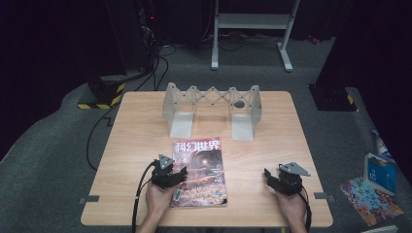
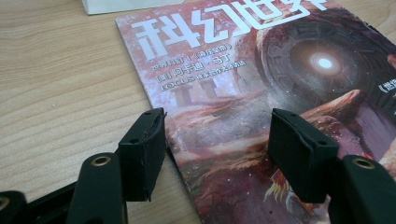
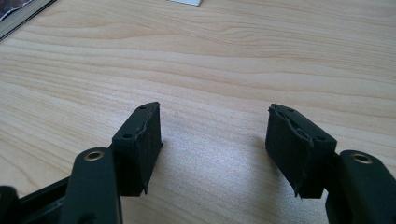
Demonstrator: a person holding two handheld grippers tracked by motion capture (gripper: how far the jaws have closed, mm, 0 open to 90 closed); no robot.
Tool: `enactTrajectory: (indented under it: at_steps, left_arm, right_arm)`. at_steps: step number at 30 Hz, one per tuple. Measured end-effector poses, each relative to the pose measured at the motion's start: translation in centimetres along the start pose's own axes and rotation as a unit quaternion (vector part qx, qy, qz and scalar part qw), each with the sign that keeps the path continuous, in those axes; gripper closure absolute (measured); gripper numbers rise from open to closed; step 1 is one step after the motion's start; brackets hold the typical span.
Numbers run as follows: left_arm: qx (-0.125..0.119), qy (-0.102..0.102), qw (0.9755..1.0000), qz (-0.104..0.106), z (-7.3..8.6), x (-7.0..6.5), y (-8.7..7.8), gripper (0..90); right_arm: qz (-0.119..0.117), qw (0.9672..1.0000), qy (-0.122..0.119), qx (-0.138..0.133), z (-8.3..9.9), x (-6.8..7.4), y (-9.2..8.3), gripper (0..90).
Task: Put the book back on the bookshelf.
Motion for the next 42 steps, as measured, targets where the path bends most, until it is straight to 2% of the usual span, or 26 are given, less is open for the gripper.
enactTrajectory:
  at_steps: [17, 42]
  left_arm:
    - [-0.006, 0.000, 1.0000, 0.004, -0.3, -0.9, 0.5, 36.5]
    - [-0.012, 0.011, 0.9998, 0.008, -0.7, -2.4, 1.0, 36.0]
  right_arm:
    - [0.000, 1.0000, 0.000, 0.000, 0.0, 0.0, 0.0, 35.7]
    - [0.000, 1.0000, 0.000, 0.000, 0.0, 0.0, 0.0, 35.7]
Point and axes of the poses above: each handheld gripper's, and its own axes: y roughly forward along the jaws, z roughly out of its underside, x roughly to its left, the point moved 2 cm from there along y, roughly forward along the jaws, and after that the axes turned 12 degrees about x, right-handed, at the moved point
